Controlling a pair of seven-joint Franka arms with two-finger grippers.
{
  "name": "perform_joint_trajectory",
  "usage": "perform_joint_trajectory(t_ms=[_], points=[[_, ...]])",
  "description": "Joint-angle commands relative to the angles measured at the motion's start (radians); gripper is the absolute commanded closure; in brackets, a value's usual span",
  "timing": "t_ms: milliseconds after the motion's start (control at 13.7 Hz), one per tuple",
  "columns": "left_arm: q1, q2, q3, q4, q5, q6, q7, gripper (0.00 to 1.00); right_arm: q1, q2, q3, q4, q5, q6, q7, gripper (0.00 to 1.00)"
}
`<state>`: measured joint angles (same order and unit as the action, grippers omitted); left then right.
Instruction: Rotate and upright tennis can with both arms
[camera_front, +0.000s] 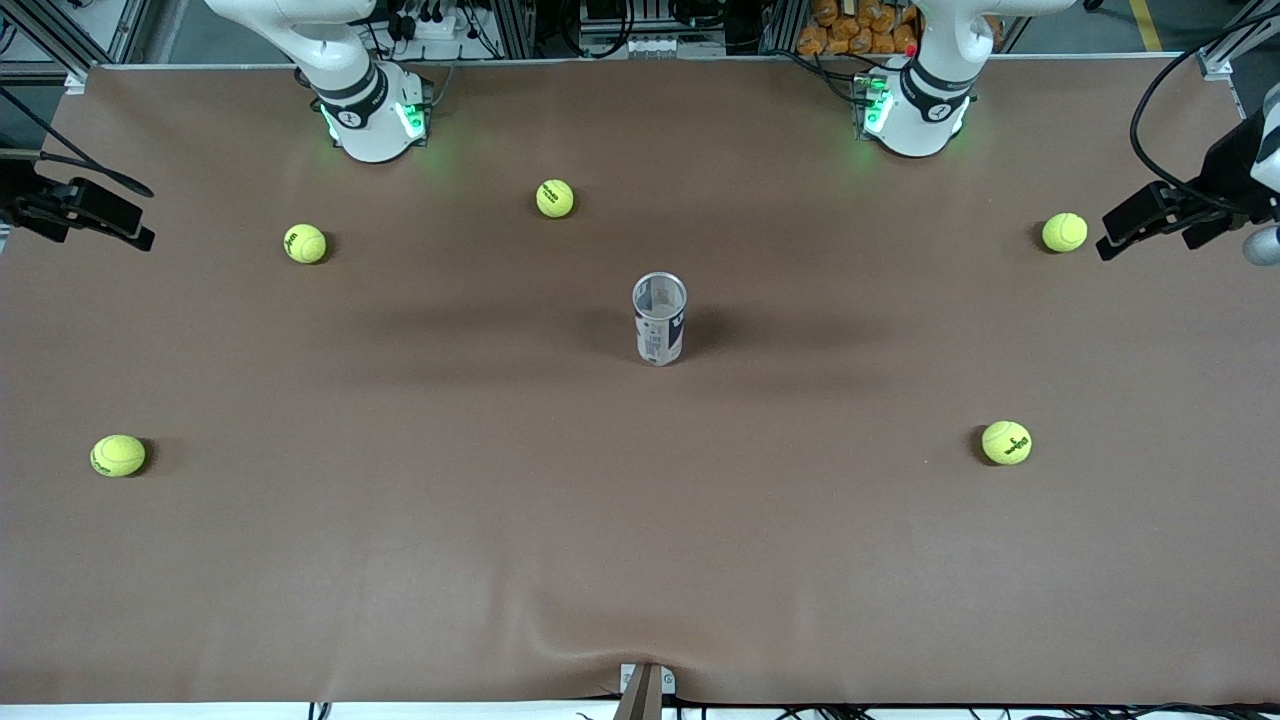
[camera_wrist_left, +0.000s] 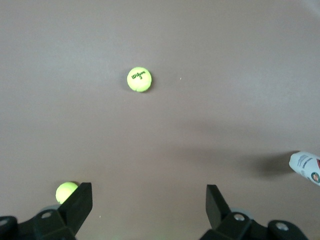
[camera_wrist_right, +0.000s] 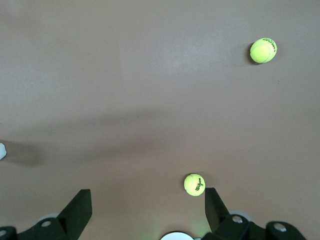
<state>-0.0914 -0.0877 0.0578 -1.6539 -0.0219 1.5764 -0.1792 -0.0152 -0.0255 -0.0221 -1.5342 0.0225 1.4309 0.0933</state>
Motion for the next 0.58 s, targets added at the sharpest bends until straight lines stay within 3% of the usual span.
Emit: perform_joint_trajectory(t_ms=[0, 512], points=[[-0.007, -0.009, 0.004, 0.008, 0.033, -0.026, 0.009, 0.0, -0.009, -0.024, 0.007, -0.024, 0.002, 0.003, 0.017, 0.0], [-0.005, -0.007, 0.014, 0.006, 0.022, -0.027, 0.145, 0.0, -0.005, -0.025, 0.007, -0.024, 0.002, 0.002, 0.017, 0.0]])
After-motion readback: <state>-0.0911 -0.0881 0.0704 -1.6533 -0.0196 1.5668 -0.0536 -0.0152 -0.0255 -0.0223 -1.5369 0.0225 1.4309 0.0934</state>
